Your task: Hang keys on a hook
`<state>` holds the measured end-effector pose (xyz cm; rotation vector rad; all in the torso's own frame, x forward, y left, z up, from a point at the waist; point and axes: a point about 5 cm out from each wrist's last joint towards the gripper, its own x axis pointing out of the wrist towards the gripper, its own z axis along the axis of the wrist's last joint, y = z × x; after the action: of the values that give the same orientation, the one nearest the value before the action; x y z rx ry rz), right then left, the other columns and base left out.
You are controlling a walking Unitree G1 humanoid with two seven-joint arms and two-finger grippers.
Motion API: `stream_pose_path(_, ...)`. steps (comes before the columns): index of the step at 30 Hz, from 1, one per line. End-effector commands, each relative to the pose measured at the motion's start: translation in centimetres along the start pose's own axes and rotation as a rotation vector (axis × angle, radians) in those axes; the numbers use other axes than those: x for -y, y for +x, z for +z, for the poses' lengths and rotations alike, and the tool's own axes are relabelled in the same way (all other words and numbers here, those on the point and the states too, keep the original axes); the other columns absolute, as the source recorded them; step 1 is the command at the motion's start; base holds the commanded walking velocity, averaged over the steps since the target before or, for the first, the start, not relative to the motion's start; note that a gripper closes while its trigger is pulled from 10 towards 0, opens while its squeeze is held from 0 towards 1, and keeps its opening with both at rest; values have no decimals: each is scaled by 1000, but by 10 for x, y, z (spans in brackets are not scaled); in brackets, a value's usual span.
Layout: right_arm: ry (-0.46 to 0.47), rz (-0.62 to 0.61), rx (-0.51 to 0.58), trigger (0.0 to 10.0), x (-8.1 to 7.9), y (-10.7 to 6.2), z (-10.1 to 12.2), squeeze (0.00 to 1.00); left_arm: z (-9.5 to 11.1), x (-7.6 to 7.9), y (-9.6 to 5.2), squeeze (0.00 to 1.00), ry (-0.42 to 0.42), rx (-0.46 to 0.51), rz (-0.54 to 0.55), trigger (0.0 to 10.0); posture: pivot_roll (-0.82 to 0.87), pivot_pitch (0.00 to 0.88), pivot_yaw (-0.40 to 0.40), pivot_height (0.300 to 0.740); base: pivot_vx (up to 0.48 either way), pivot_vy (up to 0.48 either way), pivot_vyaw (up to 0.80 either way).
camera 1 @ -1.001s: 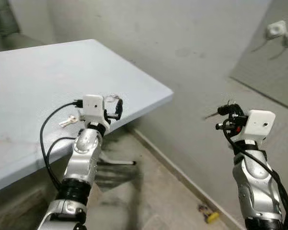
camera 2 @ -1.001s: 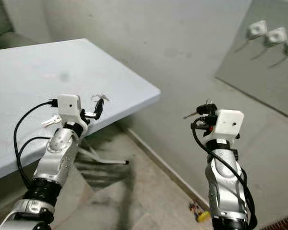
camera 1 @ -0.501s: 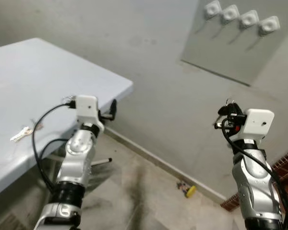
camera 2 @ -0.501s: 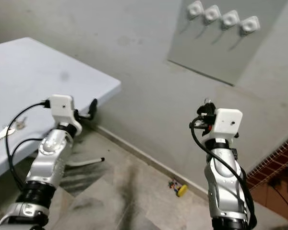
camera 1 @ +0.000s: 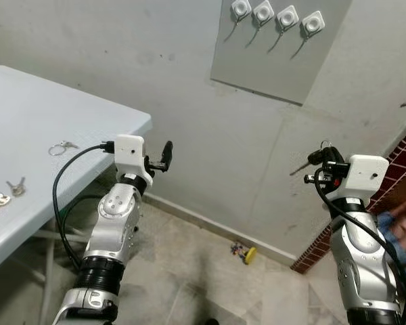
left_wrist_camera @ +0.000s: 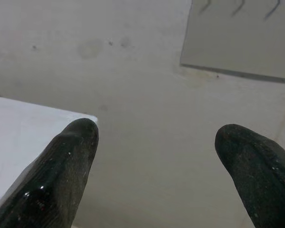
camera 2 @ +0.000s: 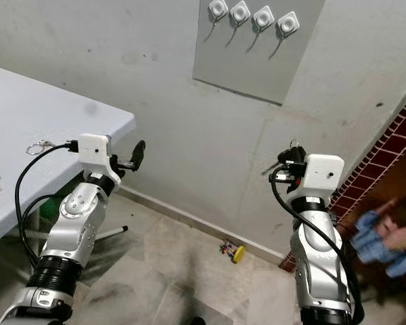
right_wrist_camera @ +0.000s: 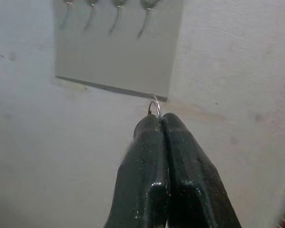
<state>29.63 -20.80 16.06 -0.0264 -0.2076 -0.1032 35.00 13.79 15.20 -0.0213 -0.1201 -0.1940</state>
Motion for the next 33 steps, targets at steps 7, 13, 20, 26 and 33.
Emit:
stream_pose_path(7, 1, 2, 31, 10000, 2, 1, 8, 0, 0, 1, 0, 0, -21, -12, 4, 10000, 58, 79, -53, 740, 0, 0, 0)
stream_pose_path(13, -1, 3, 32, 10000, 2, 0, 8, 0, 0, 0, -1, 0, -23, -16, 6, 10000, 56, 76, -53, 740, 0, 0, 0)
stream_pose_path(20, -1, 7, 32, 10000, 1, 0, 8, 0, 1, 0, 0, 0, -24, -17, 4, 10000, 58, 75, -52, 740, 36, 0, 0)
stream_pose_path(26, 1, 12, 31, 10000, 1, -1, 7, 0, 1, 0, 0, 0, -27, -15, -4, 10000, 58, 75, -52, 740, 303, 0, 0)
stream_pose_path(33, -1, 15, 29, 10000, 1, -2, 7, 0, 3, 0, -1, 0, -29, -9, -4, 10000, 60, 81, -54, 740, 369, 0, 0)
